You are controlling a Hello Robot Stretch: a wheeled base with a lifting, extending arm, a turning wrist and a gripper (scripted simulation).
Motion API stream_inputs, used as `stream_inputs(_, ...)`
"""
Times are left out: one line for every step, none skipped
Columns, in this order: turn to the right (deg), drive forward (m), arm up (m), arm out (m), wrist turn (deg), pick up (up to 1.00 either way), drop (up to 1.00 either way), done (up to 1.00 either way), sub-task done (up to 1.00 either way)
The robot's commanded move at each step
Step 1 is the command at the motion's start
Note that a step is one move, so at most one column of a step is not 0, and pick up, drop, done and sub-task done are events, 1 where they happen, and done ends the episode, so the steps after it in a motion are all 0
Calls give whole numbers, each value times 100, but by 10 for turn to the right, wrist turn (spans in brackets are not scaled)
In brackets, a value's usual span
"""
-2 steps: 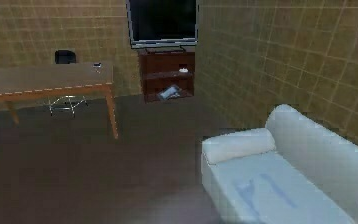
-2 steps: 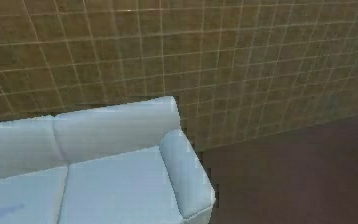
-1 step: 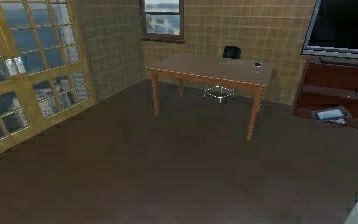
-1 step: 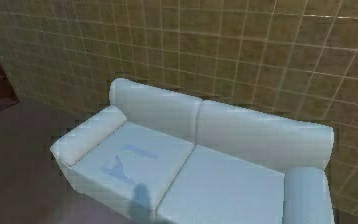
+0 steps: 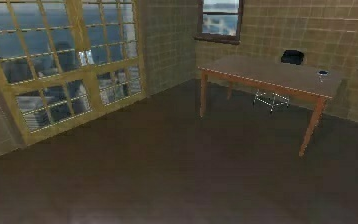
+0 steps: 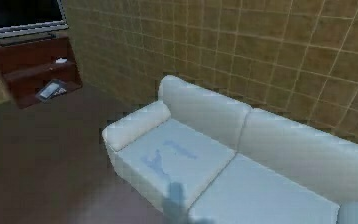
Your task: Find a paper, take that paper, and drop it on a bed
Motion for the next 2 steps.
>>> stream_inputs(450, 0, 0, 0, 0, 0, 0, 0, 0)
stream_inputs(90, 0, 0, 0, 0, 0, 0, 0, 0)
